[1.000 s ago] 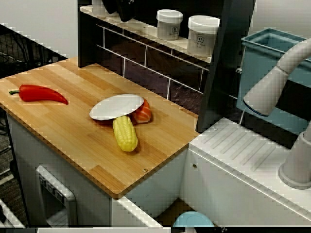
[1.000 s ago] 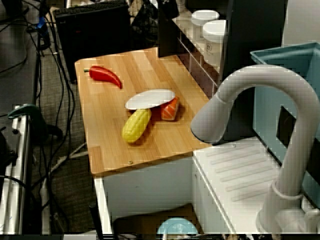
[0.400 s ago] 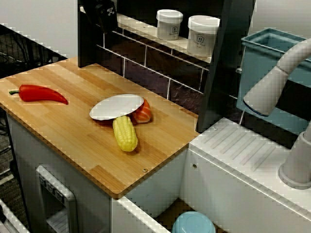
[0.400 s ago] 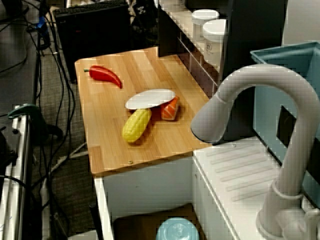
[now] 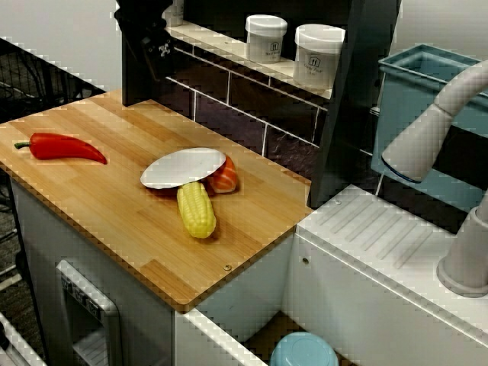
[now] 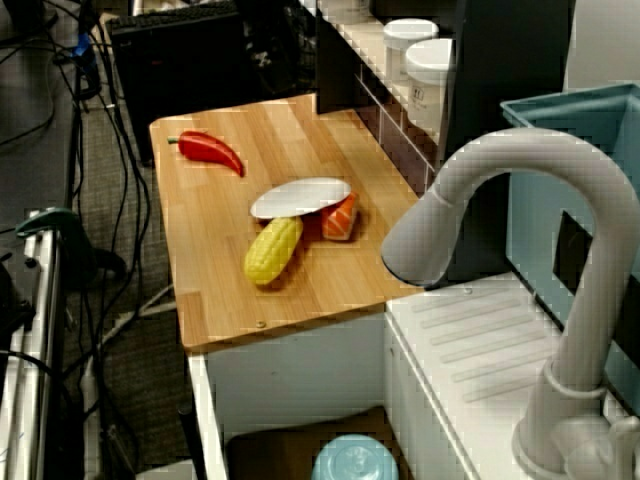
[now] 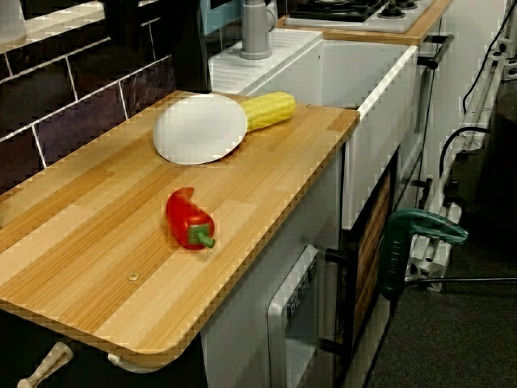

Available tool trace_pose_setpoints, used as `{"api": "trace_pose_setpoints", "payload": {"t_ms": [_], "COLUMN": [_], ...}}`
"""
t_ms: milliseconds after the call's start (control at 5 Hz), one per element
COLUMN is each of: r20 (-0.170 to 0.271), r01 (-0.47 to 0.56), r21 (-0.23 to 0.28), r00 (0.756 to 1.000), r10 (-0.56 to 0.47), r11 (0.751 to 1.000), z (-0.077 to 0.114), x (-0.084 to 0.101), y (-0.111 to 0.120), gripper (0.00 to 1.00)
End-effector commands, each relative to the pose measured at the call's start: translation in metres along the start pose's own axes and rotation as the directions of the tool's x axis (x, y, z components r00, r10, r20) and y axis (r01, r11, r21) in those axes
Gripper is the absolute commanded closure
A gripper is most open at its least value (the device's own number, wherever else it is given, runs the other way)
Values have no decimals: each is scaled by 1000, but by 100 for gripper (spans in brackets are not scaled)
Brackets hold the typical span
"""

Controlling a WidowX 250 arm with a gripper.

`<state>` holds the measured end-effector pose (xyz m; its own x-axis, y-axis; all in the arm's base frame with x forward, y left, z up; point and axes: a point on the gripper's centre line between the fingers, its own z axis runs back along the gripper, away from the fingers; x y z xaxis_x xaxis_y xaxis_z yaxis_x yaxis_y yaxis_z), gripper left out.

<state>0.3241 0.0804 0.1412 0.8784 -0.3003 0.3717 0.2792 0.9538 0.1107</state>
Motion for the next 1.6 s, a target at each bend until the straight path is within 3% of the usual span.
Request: {"api": "trace_pose_setpoints", "payload": {"t_ms": [0,200,400,800,1000,1200,1400], "r20": [65,60,50,46,51,30,12], "r01": [89,115,120,92,83,53,-17], "r21": [105,121,145,165,210,246,277], "r00": [993,991,991,994,994,998,1000], "r10": [-96,-123,-128,-101,-96,-63,15], "r11": [990,986,982,982,974,968,961], "z": [-5,-19,-27,-30,-31,-39,-49], "x": [-19,-32,-33,-14,-7,6,17], "y": [-28,-36,-44,-69,-84,-101,-110], "gripper": [0,0,0,0,0,0,0]}}
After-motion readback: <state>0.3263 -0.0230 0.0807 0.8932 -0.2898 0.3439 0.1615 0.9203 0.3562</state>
